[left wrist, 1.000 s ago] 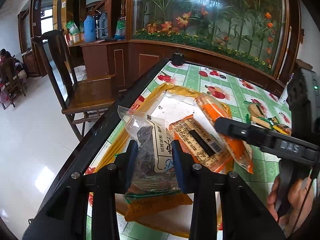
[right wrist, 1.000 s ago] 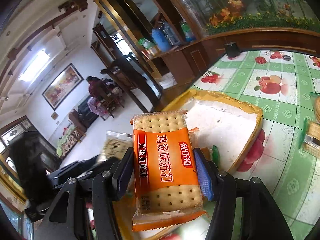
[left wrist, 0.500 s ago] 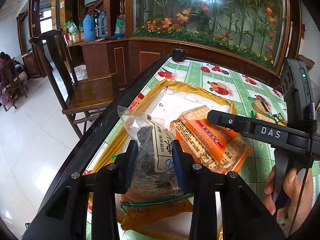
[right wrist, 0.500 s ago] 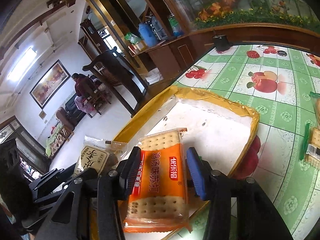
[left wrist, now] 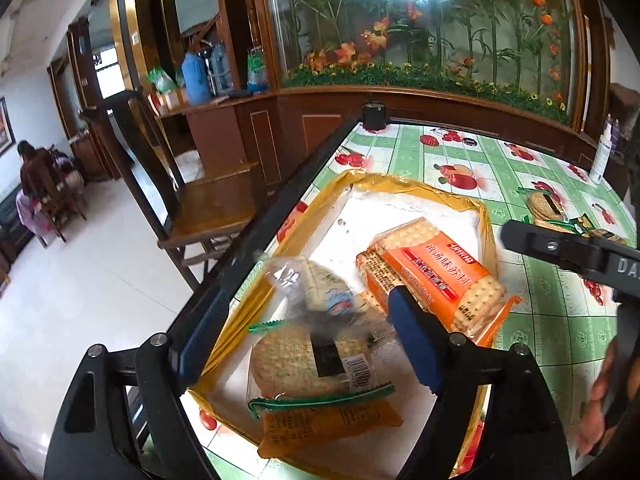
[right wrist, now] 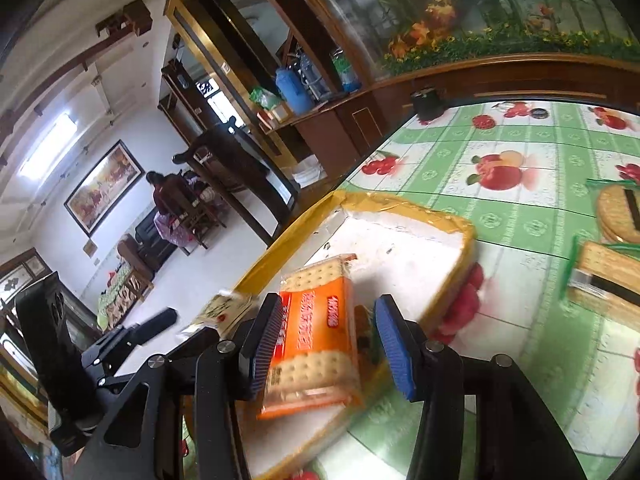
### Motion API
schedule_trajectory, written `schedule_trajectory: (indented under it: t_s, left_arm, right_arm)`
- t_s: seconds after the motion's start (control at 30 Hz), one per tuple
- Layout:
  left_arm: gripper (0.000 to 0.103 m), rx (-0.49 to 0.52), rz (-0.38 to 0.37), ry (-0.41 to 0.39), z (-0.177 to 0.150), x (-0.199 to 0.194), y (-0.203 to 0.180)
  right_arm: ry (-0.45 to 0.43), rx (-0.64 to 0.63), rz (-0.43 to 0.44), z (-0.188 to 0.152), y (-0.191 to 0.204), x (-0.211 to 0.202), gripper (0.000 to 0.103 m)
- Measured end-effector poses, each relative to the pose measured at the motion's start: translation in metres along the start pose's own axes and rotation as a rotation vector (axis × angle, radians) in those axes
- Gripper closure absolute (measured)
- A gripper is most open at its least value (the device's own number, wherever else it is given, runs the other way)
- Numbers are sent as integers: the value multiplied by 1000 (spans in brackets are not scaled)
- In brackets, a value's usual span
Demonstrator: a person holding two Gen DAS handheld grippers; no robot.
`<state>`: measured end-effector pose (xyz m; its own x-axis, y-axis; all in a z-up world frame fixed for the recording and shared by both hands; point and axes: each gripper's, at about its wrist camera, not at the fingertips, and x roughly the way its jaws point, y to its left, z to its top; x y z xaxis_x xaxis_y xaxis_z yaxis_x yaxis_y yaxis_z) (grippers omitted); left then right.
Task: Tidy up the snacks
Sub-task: 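Open both tools to release the clear bag and orange pack into the tray, then move both open tools back over the snack packs on the table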
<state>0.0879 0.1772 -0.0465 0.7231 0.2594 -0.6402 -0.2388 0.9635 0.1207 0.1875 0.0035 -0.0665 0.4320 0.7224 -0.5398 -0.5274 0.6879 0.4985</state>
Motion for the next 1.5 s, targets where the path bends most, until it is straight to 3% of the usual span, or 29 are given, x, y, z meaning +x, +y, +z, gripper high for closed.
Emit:
schedule_trajectory:
  t_s: [0.43, 0.83, 1.17, 1.5]
  left_arm:
    - [20, 19, -7, -17, 2, -16, -14]
    - [21, 36, -89, -26, 5, -29, -49]
    - [21, 77, -162, -7, 4, -31, -88]
    - [21, 135, -242, 22, 2, -31, -126]
  right_arm:
    - [-99, 73, -33, -15, -33, -72, 52]
    - [-163, 155, -129, -49, -82, -144, 51]
    - [-231, 225, -225, -73, -121, -205, 35]
    - [-258, 288, -323, -92, -155, -245, 29]
